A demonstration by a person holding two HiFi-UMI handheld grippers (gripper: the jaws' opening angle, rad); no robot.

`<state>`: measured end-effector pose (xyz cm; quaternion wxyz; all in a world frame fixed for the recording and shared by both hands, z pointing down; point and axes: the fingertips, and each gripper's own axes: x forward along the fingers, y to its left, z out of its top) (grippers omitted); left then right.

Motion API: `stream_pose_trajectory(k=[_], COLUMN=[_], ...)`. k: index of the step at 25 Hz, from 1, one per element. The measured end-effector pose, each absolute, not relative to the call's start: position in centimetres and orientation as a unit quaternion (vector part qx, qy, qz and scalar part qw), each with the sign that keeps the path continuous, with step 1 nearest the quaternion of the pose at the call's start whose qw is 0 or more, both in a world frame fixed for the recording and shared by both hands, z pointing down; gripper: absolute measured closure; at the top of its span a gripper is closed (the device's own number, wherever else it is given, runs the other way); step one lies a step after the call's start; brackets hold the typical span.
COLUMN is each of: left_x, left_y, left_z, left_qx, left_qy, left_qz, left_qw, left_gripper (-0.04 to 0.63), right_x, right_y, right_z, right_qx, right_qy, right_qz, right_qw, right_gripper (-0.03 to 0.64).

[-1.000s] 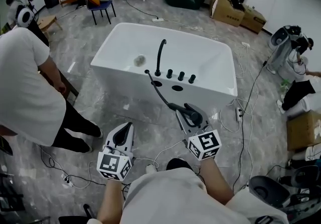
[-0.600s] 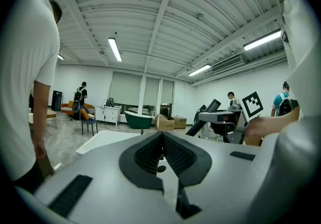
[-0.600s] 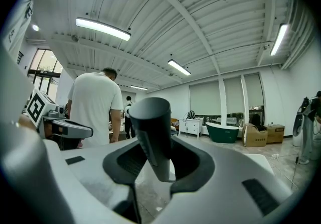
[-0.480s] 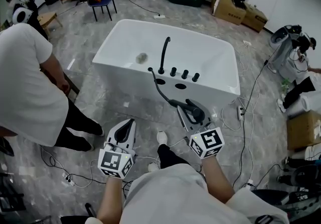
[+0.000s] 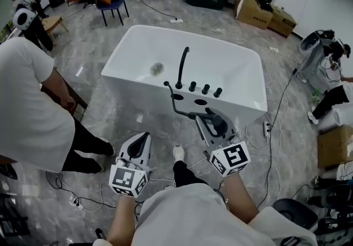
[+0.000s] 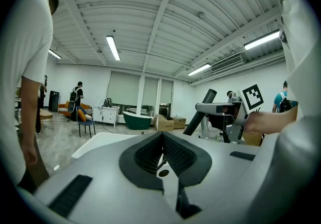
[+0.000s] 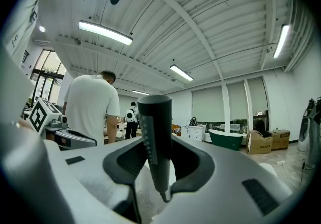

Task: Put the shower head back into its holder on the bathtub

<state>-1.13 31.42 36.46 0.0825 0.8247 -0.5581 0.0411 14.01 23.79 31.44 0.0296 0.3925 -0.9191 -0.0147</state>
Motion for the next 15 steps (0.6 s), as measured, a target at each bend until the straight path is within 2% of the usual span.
stream_pose_trajectory(k=[15], left_x=[-2.9], left_y=[15.7], left_z=[35.0], left_qx=[0.814], left_qy=[-0.575], left_qz=[0.034], left_qw=[0.075], left_gripper=[0.586], right_x=[11.2], right_y=[10.2], right_z=[29.6], right_qx=[0.355], right_qy=[-0.935], right_qz=[-0.021], right_qw=[0.011], right_gripper=[0.474])
